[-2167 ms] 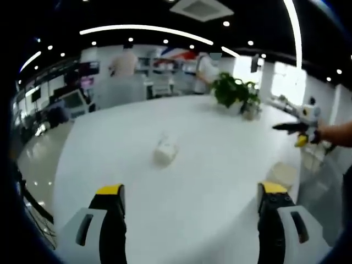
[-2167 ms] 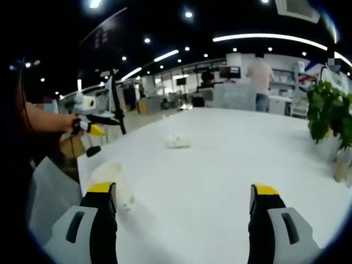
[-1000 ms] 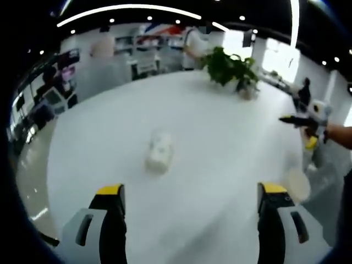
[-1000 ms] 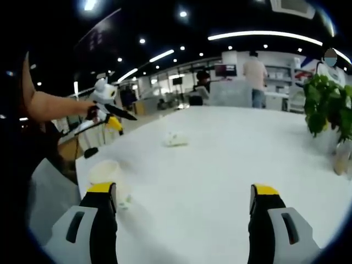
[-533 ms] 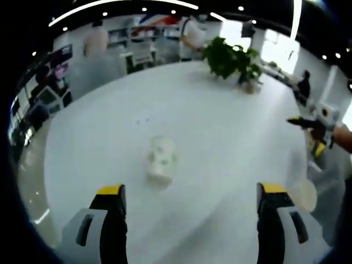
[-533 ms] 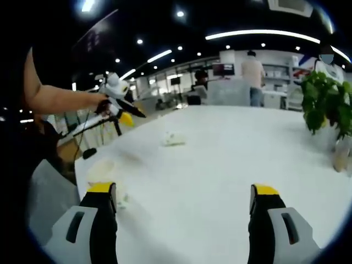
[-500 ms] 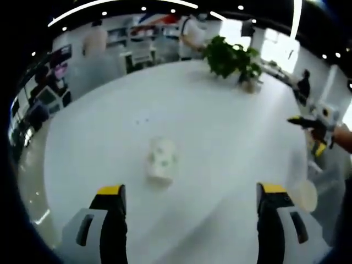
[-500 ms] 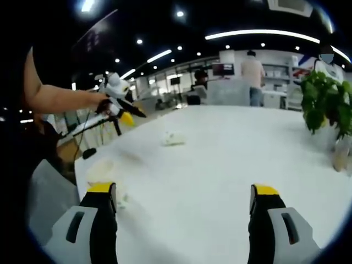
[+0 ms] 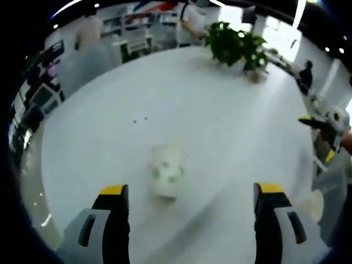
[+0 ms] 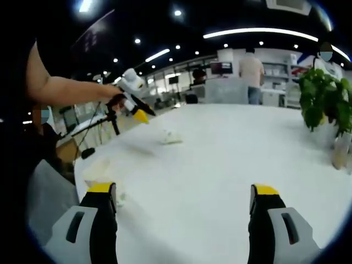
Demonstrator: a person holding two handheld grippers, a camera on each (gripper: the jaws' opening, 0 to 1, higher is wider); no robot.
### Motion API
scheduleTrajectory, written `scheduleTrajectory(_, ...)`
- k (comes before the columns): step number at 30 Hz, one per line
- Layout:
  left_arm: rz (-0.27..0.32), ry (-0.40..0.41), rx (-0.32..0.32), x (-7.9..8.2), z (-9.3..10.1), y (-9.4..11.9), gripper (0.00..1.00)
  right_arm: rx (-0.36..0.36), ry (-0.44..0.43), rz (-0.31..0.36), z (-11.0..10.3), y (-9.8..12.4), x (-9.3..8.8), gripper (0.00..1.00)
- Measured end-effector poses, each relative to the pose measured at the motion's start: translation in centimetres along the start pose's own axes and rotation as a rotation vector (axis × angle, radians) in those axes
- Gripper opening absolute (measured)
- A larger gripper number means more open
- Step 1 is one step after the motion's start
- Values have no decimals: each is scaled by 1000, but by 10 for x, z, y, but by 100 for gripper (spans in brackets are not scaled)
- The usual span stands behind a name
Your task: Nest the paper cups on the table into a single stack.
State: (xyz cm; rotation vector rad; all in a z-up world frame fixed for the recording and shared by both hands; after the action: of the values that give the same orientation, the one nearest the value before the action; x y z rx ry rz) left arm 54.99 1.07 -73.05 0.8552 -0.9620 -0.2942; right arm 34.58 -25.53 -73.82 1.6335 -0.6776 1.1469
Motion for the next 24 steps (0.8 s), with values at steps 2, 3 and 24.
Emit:
scheduleTrajectory(2,-30,-21,0,1,-4,-4,93,1,-1,0,0,0,0,100)
scheduleTrajectory(3,-52,-28,-1,2,-6,-6,92,2,-2,0,0,-1,0,100)
scheduleTrajectory(24,-178,-76,-22,22,-28,-55,77,18,-25,-22,5,-12,-10,100)
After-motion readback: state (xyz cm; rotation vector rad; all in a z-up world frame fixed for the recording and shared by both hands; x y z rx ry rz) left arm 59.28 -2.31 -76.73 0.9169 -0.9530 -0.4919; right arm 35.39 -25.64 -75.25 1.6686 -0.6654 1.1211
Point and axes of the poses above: the point that each gripper's makers call its tool centre point, and the gripper's own axes: y roughly backward along the fingers, z roughly to its right, x roughly out of its top, the point moved 2 cm from there along y, roughly backward along the fingers, and after that the axes turned 15 degrees about -x, right-handed, at the moved point
